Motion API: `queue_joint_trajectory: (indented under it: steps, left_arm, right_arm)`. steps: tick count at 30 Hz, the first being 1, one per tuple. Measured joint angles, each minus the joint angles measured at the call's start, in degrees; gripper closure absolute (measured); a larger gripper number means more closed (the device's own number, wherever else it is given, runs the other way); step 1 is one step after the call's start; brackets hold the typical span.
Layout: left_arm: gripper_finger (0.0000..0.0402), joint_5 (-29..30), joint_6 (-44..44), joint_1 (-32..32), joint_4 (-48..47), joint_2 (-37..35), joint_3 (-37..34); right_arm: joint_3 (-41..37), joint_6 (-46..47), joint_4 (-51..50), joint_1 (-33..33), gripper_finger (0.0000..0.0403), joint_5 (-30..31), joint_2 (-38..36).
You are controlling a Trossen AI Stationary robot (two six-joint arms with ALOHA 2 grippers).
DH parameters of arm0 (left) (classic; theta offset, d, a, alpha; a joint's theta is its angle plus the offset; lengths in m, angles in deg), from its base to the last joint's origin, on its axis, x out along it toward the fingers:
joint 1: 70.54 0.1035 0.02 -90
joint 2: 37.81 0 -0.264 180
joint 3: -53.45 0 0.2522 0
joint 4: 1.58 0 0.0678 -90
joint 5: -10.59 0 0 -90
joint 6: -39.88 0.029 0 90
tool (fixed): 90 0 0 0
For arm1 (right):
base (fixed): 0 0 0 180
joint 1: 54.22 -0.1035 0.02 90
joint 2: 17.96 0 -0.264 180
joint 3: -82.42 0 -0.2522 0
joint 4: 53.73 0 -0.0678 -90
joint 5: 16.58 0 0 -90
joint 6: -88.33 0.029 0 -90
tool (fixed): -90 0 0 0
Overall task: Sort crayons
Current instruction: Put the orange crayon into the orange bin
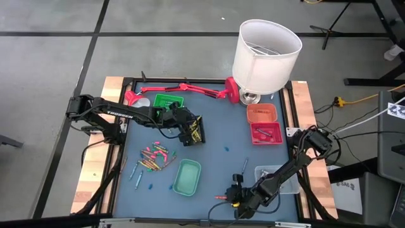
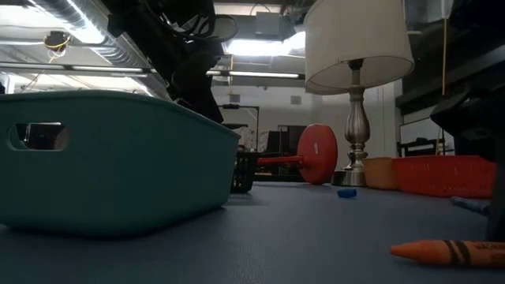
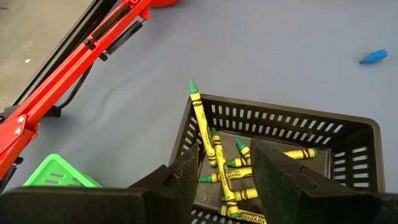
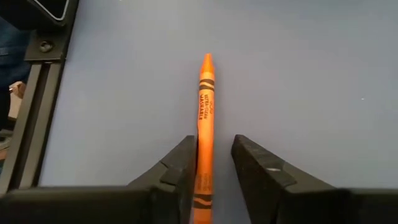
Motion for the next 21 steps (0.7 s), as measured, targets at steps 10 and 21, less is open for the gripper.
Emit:
queue_joint_trajectory:
  steps: [10,21]
  left_arm:
    - [0.0272,0.01,4.46,0.00,-0.06,-1.70,0.04]
    - [0.0272,-0.11,4.02,-0.84,-10.18,-12.22,0.07]
  right_arm:
    - [-0.11,0.00,-0.34,0.04,0.0390,0.73,0.02]
    - [-0.16,0.00,0.19,0.07,0.0370,2.34,0.13]
